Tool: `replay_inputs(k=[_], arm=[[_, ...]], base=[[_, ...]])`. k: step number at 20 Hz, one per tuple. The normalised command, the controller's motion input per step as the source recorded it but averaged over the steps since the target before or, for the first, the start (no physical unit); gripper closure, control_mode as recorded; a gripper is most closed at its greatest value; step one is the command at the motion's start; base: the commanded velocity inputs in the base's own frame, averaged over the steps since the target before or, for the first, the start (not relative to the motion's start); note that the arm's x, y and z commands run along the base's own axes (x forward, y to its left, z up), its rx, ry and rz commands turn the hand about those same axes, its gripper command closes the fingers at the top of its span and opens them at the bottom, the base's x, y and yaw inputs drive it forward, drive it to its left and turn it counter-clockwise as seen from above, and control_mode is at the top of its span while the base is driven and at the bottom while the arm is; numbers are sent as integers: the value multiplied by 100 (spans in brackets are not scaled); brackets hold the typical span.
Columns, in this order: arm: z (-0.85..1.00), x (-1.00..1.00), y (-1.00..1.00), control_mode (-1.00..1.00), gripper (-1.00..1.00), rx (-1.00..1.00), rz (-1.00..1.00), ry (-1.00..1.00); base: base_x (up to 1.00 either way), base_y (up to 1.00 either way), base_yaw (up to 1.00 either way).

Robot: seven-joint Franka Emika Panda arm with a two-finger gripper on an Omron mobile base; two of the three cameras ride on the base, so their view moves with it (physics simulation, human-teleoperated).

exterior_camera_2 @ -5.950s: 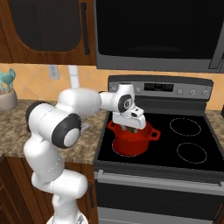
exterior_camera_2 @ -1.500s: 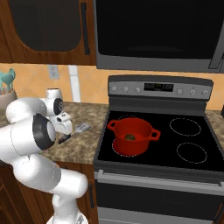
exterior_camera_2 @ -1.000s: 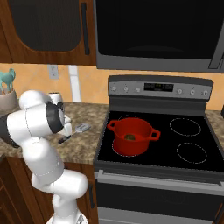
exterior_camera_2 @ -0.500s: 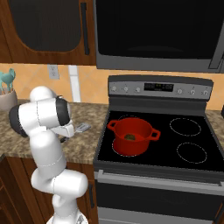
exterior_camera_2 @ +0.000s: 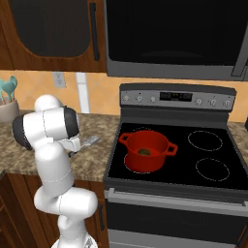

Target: Put the mushroom and avocado in the pot. Retrieve the spatula and lightly stir the vegetables in the pot.

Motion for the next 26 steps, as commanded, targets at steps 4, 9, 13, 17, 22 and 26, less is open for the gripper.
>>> replay_inputs(k=[4, 9, 13, 17, 22, 26], arm=[[-79, -5, -35, -100, 100, 0, -1, 0], [-81, -41, -73, -100, 100, 3, -4, -1], [-80, -62, -90, -100, 100, 5, -7, -1], [-100, -63, -69, -100, 100, 3, -10, -1], [-60, -13, -2, -100, 100, -18, -5, -1], [-5, -33, -8, -100, 100, -14, 0, -5]], base=[[0, 0, 0], [0, 0, 0], [0, 0, 0], [0, 0, 0], [0, 0, 0], [0, 0, 0]])
